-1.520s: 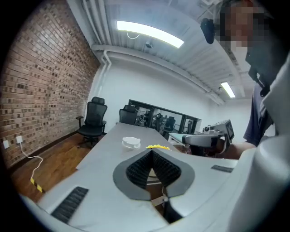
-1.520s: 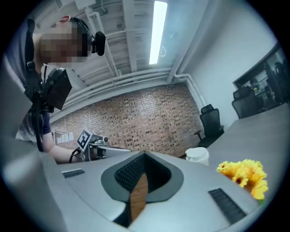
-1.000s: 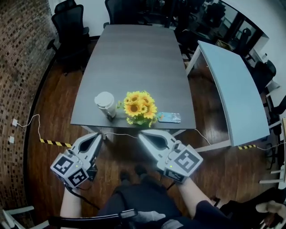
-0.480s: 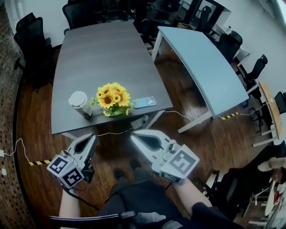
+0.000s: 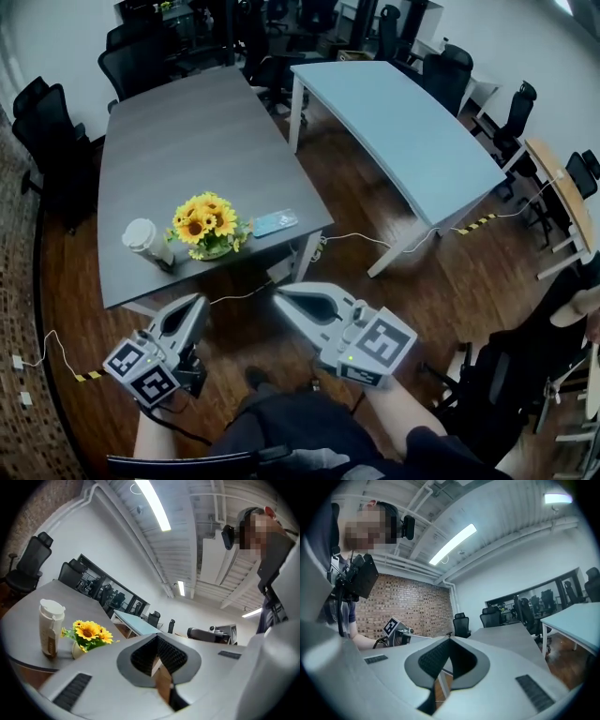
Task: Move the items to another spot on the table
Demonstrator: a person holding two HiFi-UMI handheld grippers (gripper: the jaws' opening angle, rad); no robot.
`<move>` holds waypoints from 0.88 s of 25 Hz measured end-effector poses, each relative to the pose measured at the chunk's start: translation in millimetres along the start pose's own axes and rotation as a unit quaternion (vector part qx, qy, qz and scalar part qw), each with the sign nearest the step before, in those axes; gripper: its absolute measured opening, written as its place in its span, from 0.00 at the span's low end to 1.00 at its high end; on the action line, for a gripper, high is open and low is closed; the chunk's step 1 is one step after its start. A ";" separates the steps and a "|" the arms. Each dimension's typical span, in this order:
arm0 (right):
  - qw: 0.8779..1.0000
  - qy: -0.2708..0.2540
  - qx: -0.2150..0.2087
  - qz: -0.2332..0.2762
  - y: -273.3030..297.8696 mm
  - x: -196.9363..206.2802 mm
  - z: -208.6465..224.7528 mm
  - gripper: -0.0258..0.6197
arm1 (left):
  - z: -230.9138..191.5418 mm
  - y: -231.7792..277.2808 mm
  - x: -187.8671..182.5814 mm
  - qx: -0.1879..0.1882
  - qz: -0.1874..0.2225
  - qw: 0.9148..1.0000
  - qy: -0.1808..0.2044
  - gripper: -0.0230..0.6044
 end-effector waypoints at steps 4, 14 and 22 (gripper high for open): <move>1.000 0.006 0.011 0.009 -36.7 10.7 2.9 0.01 | 32.4 18.7 9.2 0.003 -0.019 1.000 0.019 0.03; 1.000 -0.002 -0.013 -0.002 -94.1 24.9 0.4 0.01 | 98.0 37.1 12.9 -0.052 -0.039 0.992 0.110 0.03; 0.994 -0.032 -0.107 -0.018 -96.8 17.4 -17.8 0.01 | 127.1 11.4 8.8 -0.109 -0.030 0.984 0.141 0.03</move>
Point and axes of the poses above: the fingertips, and each gripper's own axes: y forward along the fingers, z to its right, x out of its underside, the point moved 9 cm from there along -y, backward along the fingers, and after that the axes turned 14 degrees about -z, right-handed, at the moved point
